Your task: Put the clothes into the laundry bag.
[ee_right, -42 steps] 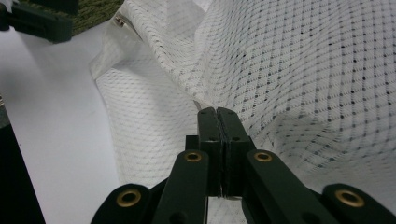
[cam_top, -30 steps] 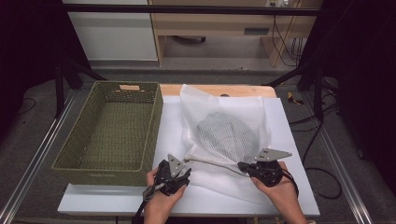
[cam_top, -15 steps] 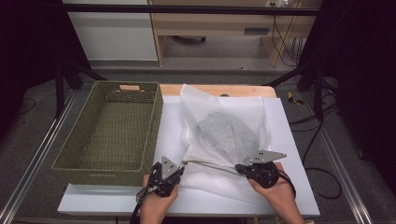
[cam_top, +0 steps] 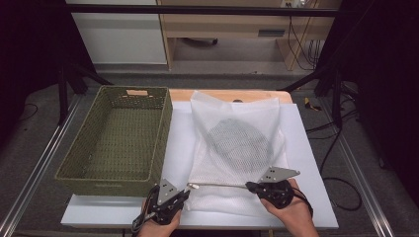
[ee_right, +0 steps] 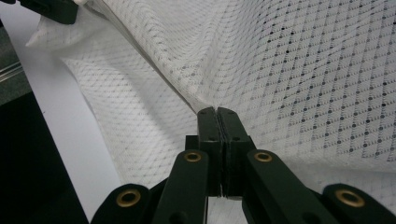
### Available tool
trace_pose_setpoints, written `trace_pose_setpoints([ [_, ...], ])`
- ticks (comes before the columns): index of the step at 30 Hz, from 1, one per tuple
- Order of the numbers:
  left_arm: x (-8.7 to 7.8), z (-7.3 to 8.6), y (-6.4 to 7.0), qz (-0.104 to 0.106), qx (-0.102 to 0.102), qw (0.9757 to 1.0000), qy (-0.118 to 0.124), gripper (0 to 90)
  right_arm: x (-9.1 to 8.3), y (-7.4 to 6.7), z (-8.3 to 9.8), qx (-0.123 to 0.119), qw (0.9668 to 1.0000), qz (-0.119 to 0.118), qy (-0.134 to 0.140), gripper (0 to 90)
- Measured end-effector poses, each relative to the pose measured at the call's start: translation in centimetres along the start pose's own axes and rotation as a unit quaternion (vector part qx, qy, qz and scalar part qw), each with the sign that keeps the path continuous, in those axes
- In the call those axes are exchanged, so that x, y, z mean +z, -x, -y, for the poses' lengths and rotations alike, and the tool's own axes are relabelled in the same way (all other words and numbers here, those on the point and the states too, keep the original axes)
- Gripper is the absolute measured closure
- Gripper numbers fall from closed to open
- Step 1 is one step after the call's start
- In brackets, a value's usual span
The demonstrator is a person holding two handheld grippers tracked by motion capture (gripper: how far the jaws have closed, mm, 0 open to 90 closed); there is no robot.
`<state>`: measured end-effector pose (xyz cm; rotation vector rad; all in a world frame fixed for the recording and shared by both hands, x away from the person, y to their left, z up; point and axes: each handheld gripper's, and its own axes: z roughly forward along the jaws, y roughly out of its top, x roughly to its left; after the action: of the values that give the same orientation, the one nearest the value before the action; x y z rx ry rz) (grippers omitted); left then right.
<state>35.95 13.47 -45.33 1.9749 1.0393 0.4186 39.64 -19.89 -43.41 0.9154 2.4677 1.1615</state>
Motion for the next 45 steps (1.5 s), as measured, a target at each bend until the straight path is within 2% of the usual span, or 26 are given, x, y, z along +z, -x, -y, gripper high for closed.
trace_pose_setpoints([
  [3,0.2,0.4,0.2,0.001,0.012,0.9999,-0.01,88.6,0.0,-0.4,0.3,-0.001,1.0,-0.004,-0.008,89.4],
  [5,0.4,0.5,0.3,0.001,0.012,0.9998,-0.013,88.6,0.0,-0.7,0.4,-0.004,0.9999,-0.003,-0.011,89.3],
  [12,0.6,1.1,1.3,0.007,0.024,0.9993,-0.026,88.4,0.6,-1.0,1.0,-0.022,0.9987,0.012,-0.045,89.2],
  [15,1.0,1.3,1.2,-0.003,0.028,0.9992,-0.027,87.9,1.2,-0.9,1.3,-0.028,0.9974,0.021,-0.062,88.9],
  [19,1.1,1.4,0.8,-0.011,0.023,0.9994,-0.022,86.9,2.4,-0.7,1.6,-0.033,0.9958,0.022,-0.083,88.5],
  [23,1.1,1.4,0.7,-0.015,0.024,0.9994,-0.018,81.3,2.8,-0.7,1.4,-0.035,0.9955,0.024,-0.085,87.1],
  [25,1.3,1.4,0.8,-0.01,0.026,0.9994,-0.019,75.7,2.8,-0.8,1.5,-0.036,0.9954,0.026,-0.085,84.5],
  [26,1.4,1.4,0.8,-0.007,0.028,0.9992,-0.027,71.4,2.8,-0.8,1.5,-0.041,0.9952,0.028,-0.085,82.6],
  [28,1.4,1.5,0.8,-0.015,0.031,0.9991,-0.025,64.2,2.8,-0.8,1.5,-0.043,0.9956,0.028,-0.079,78.0],
  [30,1.5,1.5,0.9,-0.013,0.029,0.9992,-0.025,57.5,2.6,-0.8,1.4,-0.043,0.9965,0.027,-0.066,72.5],
  [33,1.5,1.4,1.1,-0.016,0.042,0.9987,-0.026,48.3,2.4,-0.7,1.2,-0.043,0.9974,0.035,-0.047,58.2],
  [35,1.6,1.3,1.1,-0.017,0.039,0.9988,-0.022,42.2,2.2,-0.6,1.1,-0.045,0.9975,0.043,-0.033,49.6],
  [41,1.6,1.3,1.0,-0.019,0.035,0.999,-0.02,32.3,1.4,-0.7,0.6,-0.043,0.9977,0.052,0.01,31.4],
  [45,1.3,1.2,0.8,-0.018,0.032,0.9992,-0.014,27.6,0.9,-1.0,-0.1,-0.039,0.996,0.072,0.035,20.0],
])
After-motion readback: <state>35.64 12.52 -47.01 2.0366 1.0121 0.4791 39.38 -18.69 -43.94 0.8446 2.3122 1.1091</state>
